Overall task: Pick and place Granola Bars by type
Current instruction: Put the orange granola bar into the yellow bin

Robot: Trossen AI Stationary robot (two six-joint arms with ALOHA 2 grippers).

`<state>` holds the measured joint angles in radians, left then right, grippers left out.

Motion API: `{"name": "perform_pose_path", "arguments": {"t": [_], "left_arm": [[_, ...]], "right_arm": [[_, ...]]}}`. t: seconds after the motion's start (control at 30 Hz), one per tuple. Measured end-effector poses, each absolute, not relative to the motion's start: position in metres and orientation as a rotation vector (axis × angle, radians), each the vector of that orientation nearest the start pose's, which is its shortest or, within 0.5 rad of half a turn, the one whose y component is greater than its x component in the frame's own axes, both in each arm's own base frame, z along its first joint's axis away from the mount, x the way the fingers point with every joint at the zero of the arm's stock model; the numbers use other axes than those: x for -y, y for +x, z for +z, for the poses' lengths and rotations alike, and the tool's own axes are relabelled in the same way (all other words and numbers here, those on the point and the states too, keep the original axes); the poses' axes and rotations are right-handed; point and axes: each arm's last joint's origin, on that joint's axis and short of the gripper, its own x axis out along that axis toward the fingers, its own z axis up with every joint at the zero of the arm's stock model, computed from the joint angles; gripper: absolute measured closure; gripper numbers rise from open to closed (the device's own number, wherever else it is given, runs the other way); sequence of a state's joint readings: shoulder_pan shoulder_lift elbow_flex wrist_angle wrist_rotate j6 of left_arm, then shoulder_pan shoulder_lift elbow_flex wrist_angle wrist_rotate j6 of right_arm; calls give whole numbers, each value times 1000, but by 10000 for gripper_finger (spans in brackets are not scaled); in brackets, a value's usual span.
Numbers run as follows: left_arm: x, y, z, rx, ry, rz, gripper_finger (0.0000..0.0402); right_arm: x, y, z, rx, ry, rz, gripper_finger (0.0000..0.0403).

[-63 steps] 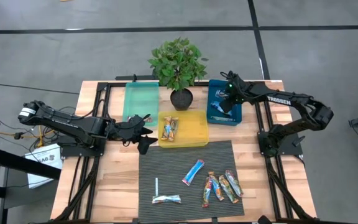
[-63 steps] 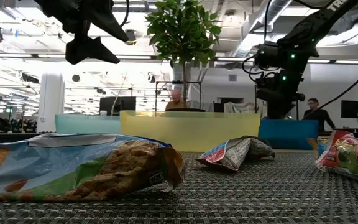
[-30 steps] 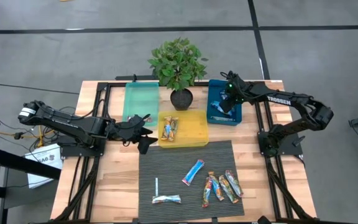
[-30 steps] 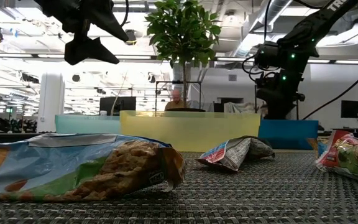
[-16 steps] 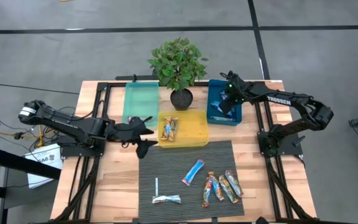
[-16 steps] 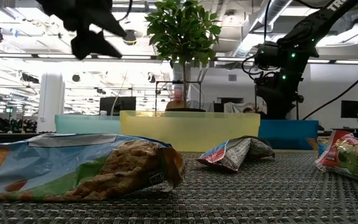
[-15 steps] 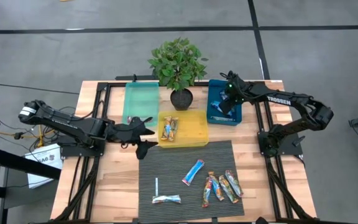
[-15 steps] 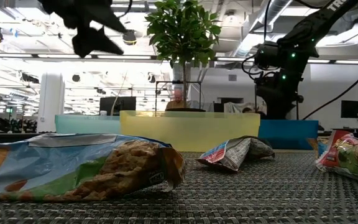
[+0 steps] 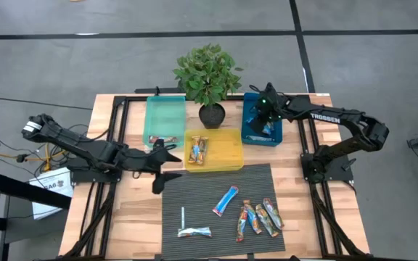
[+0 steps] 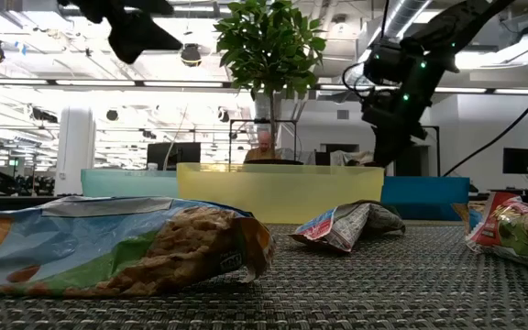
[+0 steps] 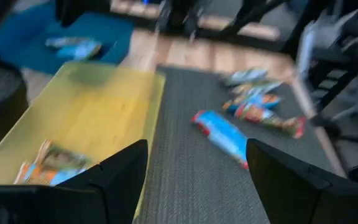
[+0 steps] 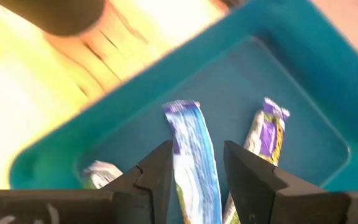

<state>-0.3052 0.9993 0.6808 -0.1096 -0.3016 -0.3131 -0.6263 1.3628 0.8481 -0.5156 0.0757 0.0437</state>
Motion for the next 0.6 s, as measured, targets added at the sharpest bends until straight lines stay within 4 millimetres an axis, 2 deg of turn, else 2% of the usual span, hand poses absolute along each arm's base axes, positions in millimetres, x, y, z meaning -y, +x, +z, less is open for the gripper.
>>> {"name": "perform_pose_path", "arguments": {"t": [0.23, 0.37, 0.6], "left_arm": [[54, 164, 241, -160, -264, -90, 136], [49, 144, 230, -108, -265, -119, 136], [41, 122, 211, -58, -244, -126, 136]], "right_arm": [[145, 220, 225, -979, 292, -619, 269], [137, 226, 234, -998, 275, -581, 270], [120, 239, 255, -969, 307, -553, 270]]}}
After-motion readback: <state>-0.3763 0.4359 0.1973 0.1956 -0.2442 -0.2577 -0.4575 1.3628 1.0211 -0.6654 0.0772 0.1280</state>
